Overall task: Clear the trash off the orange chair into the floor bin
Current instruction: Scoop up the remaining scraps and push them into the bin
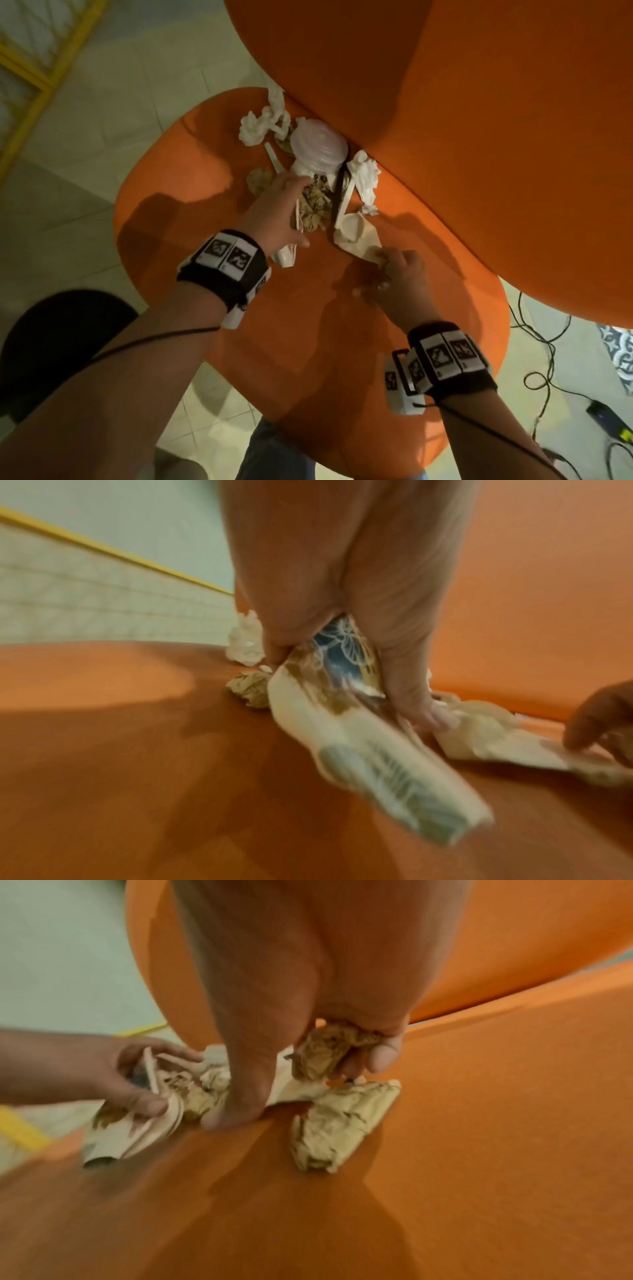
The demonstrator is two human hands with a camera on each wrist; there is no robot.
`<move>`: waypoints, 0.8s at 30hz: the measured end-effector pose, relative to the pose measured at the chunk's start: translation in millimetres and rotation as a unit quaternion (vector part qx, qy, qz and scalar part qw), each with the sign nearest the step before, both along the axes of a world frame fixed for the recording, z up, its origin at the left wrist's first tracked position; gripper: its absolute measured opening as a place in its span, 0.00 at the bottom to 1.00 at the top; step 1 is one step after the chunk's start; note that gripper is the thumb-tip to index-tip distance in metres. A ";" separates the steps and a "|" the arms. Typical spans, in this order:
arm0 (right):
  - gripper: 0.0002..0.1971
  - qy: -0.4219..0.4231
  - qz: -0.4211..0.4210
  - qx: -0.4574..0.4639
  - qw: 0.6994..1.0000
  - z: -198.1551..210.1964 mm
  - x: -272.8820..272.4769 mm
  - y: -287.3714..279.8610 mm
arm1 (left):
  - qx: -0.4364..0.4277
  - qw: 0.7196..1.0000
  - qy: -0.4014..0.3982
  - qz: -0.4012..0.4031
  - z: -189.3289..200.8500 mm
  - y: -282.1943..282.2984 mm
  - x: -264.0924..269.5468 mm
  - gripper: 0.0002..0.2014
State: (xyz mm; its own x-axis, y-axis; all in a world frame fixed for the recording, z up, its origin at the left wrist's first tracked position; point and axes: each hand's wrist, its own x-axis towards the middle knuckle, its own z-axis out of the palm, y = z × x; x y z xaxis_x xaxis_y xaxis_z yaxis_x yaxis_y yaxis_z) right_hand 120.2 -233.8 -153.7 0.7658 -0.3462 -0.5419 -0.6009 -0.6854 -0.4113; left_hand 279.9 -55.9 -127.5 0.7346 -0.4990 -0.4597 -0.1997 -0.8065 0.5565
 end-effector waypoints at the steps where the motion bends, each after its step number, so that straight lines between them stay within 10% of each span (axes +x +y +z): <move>1: 0.40 0.025 0.034 -0.018 0.999 -1.7 -3.0 2.6 | 0.029 0.999 0.000 -0.041 -2.7 -3.0 2.7 0.48; 9: 0.31 -0.015 0.067 -0.032 0.997 -7.8 3.2 2.3 | 0.126 0.985 -0.027 -0.118 -7.1 -9.5 19.6 0.41; 15: 0.43 0.003 0.104 -0.075 0.992 -10.0 -10.9 -2.8 | 0.075 0.992 -0.066 -0.082 -10.4 -3.2 1.8 0.34; 24: 0.23 -0.106 0.002 0.005 0.994 -18.7 -19.4 -5.9 | 0.038 0.992 -0.123 -0.010 -10.1 4.4 -13.0 0.27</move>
State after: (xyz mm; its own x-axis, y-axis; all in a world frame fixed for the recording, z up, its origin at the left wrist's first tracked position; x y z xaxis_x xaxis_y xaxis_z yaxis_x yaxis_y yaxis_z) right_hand 100.8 -239.8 -172.4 0.8650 -0.3378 -0.3711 -0.4965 -0.6834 -0.5353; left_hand 266.9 -51.5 -137.6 0.8196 -0.4854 -0.3044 -0.3379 -0.8385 0.4274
